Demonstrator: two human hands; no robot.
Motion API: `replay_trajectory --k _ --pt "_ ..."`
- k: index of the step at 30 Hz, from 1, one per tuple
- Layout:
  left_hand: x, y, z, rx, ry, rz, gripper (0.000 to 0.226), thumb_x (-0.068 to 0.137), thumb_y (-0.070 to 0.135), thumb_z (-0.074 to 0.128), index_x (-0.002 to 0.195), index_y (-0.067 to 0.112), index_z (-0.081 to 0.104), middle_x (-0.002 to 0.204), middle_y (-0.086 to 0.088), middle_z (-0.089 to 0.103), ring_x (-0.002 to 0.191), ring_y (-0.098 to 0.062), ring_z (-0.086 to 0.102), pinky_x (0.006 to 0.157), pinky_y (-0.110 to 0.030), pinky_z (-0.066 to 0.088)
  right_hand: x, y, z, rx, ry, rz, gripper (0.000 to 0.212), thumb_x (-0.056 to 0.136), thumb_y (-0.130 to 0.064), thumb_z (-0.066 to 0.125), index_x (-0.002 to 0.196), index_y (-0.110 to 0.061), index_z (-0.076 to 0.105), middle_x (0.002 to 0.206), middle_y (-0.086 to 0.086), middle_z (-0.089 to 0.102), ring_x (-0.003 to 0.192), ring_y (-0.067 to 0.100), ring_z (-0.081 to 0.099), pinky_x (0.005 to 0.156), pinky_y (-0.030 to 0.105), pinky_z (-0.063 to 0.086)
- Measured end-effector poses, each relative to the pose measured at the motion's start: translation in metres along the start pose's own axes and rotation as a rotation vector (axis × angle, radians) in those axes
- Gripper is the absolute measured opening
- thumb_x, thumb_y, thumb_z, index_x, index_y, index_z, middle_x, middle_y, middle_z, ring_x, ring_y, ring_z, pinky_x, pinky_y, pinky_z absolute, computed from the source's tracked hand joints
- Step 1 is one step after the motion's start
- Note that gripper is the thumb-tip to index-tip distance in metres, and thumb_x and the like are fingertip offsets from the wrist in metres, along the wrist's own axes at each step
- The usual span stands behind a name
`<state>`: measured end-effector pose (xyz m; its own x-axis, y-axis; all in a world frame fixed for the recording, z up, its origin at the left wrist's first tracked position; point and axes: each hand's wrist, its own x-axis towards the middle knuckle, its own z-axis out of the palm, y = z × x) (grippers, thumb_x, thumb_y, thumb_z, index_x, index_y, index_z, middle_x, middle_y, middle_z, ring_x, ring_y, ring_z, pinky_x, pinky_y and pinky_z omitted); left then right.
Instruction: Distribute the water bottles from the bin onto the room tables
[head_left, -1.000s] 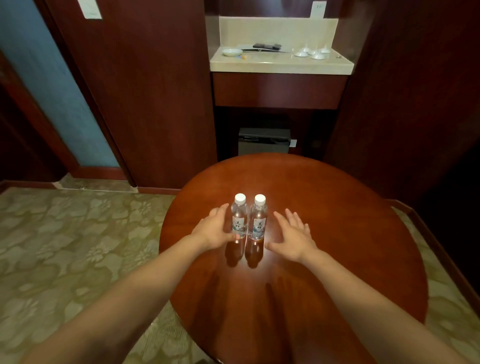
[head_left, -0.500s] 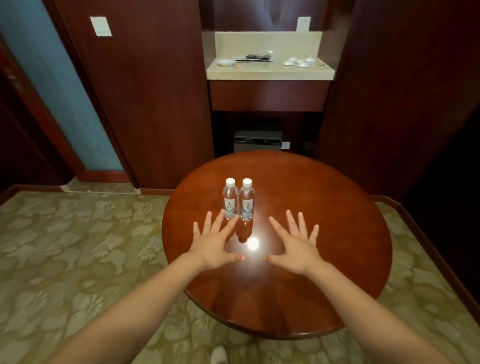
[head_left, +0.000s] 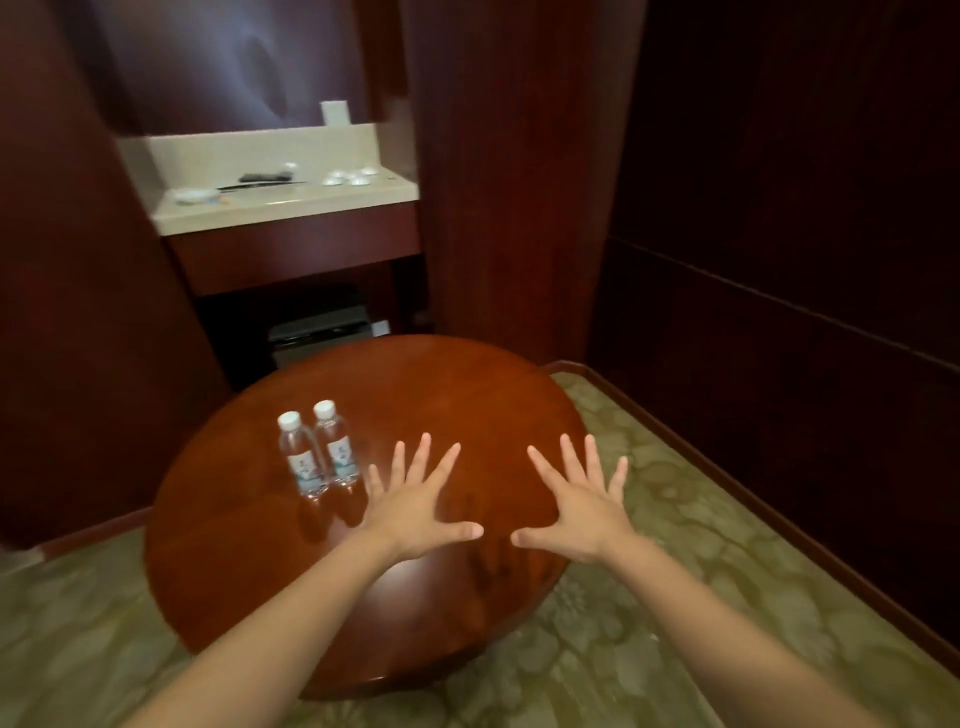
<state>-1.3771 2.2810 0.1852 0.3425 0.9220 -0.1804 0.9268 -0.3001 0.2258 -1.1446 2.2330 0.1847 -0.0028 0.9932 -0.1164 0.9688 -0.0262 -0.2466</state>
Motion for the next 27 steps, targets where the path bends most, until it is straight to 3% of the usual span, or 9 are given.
replay_trajectory --k 12,19,27 --pt "-0.064 0.150 0.074 0.162 -0.181 0.549 0.112 0.066 0.090 0.045 0.150 0.046 -0.015 0.159 0.000 -0.029 0.145 -0.032 -0.029 0.113 -0.062 -0.013 -0.247 0.066 0.029 0.042 0.040 0.588 0.111 0.070 -0.078 0.058 0.154 -0.048 -0.007 0.163 0.005 -0.025 0.142 0.030 -0.040 0.109 0.066 -0.026" --pt "-0.154 0.270 0.120 0.252 -0.225 0.853 0.109 0.069 0.089 0.043 0.150 0.045 -0.015 0.159 0.001 -0.029 0.145 -0.031 -0.028 0.113 -0.064 -0.014 -0.418 0.110 0.048 0.101 0.071 0.942 0.114 0.068 -0.080 0.057 0.155 -0.047 -0.009 0.164 0.005 -0.025 0.143 0.031 -0.038 0.110 0.066 -0.024" --pt "-0.276 0.427 0.163 0.308 -0.228 1.086 0.109 0.069 0.087 0.046 0.149 0.046 -0.017 0.157 0.002 -0.031 0.143 -0.029 -0.031 0.113 -0.062 -0.017 -0.606 0.169 0.050 0.131 0.173 1.166 0.114 0.070 -0.079 0.057 0.154 -0.045 -0.011 0.164 0.006 -0.025 0.144 0.033 -0.035 0.111 0.066 -0.022"
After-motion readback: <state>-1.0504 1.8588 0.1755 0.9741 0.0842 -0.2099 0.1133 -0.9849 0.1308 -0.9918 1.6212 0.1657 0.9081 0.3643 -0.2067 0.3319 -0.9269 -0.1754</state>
